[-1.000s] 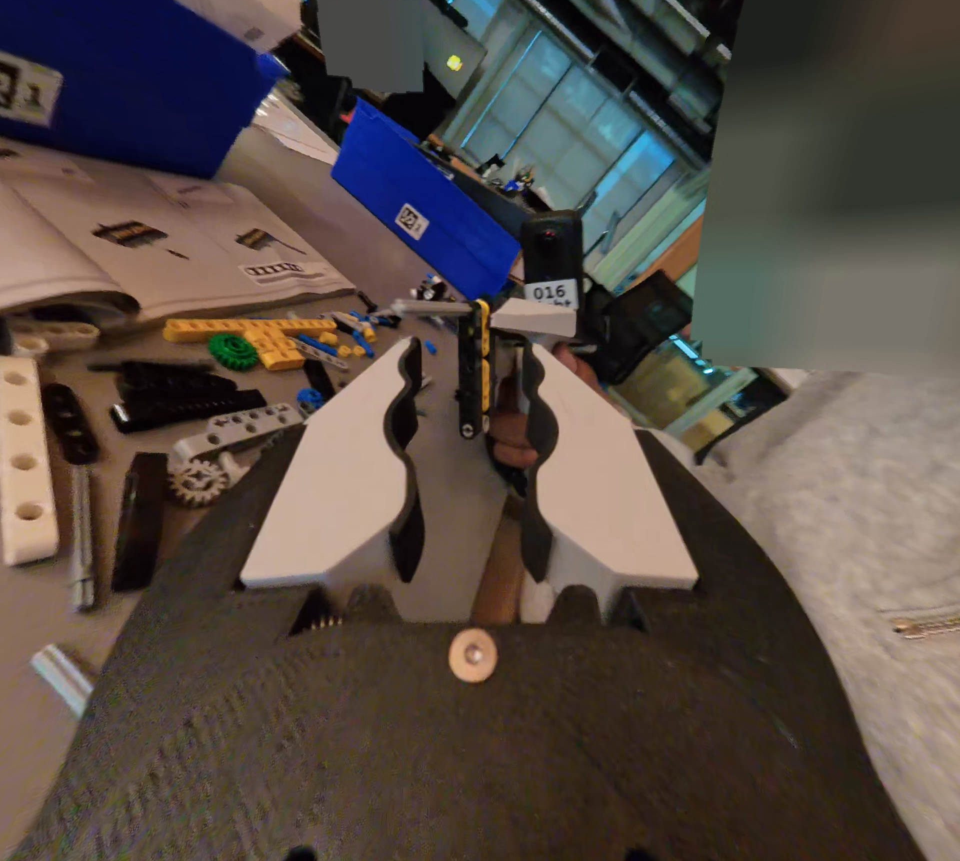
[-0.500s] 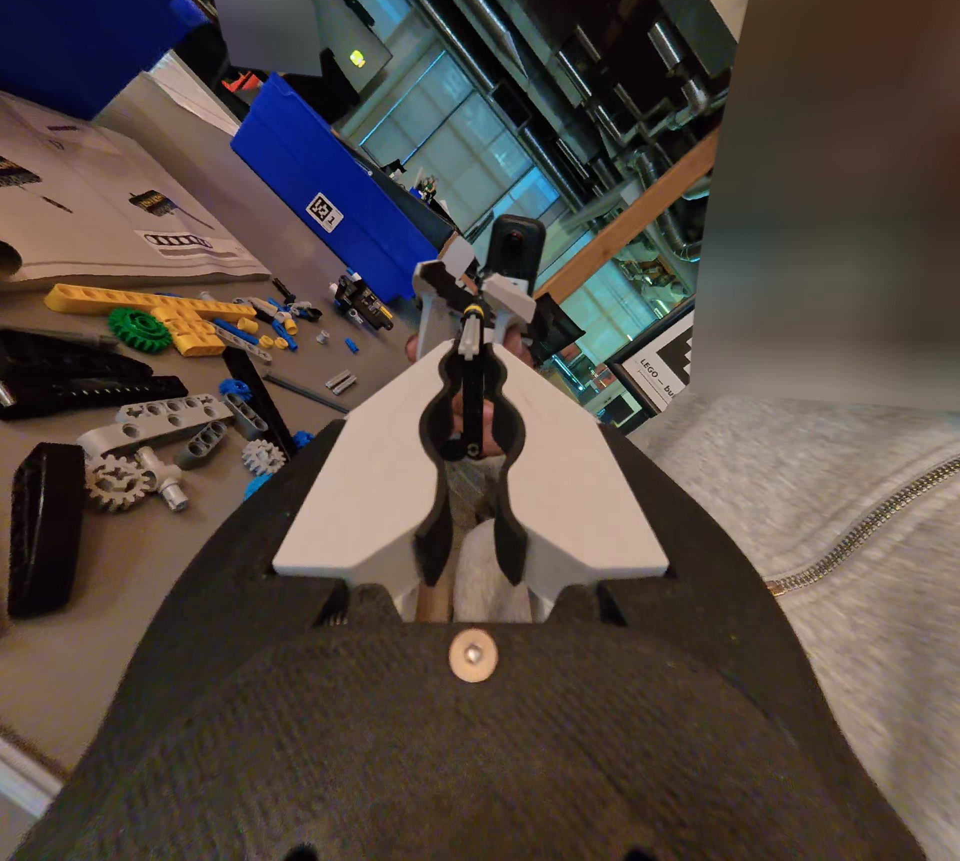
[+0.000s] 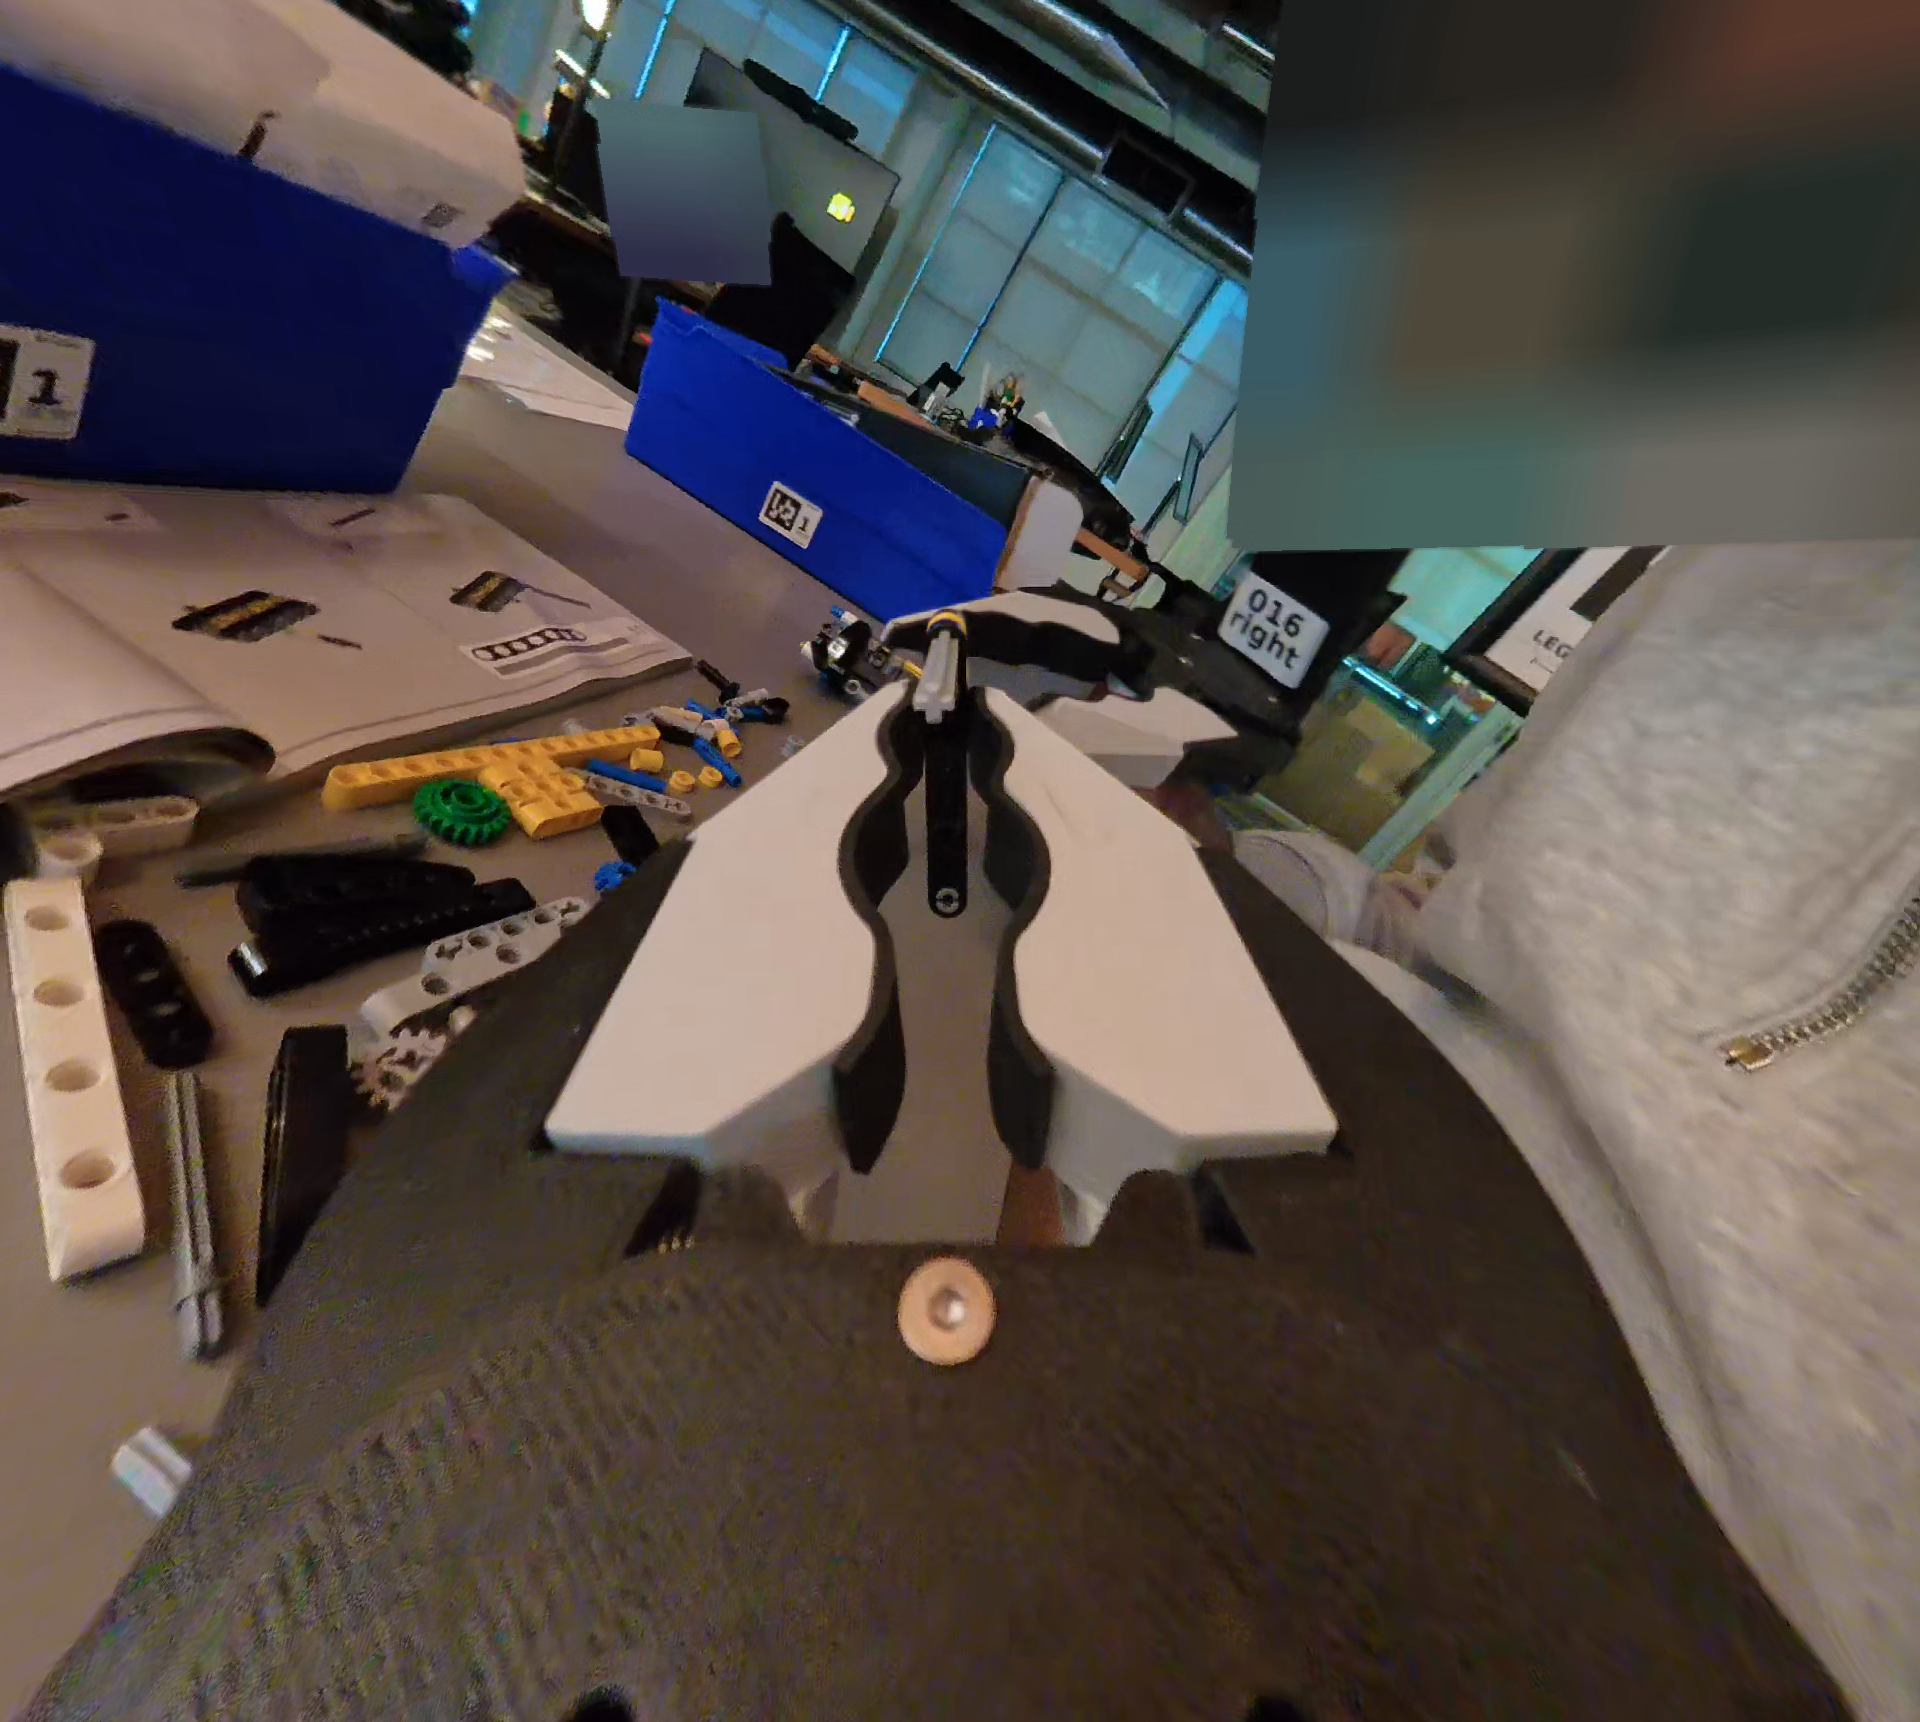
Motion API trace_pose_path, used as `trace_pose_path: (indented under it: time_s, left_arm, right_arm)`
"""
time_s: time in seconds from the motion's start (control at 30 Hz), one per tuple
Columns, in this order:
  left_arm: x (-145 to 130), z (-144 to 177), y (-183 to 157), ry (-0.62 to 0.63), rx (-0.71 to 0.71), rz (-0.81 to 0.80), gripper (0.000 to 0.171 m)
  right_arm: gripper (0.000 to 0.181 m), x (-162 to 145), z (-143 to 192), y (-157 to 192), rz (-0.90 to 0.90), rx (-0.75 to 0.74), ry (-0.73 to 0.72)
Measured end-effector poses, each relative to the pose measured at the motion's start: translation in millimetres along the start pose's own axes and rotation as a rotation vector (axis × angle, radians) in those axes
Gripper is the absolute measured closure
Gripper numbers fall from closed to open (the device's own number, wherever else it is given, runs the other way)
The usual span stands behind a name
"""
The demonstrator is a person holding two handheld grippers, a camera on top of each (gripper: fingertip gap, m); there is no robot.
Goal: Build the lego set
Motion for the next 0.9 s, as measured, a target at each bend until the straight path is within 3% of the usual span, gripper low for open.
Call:
trace_pose_path:
  time_s: [0.2,0.37,0.63,0.9]
  left_arm:
    - [2.1,-1.4,8.6,-0.036,0.009,0.055,0.167]
    - [3.0,0.8,12.6,-0.058,0.006,0.093,0.167]
    - [3.1,1.6,14.4,-0.066,-0.014,0.121,0.167]
    - [3.6,3.1,17.3,-0.082,-0.016,0.149,0.167]
  right_arm:
    - [0.160,-1.3,-1.4,5.6,0.111,-0.118,0.000]
    - [0.169,-2.4,-4.5,-1.0,0.038,-0.097,0.034]
    - [0.168,-8.4,-14.9,-8.4,-0.047,-0.065,0.139]
    - [0.174,-8.7,-15.0,-9.2,-0.062,-0.051,0.143]
Point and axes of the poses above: each gripper's, where its closed fingertips meet, z back along the fingers, x out of its top, y = z × x across the jaws, the point moved 7 cm from there along z, back along the fingers, and after that the axes turned 10 degrees about -x, right-handed, at the moved point
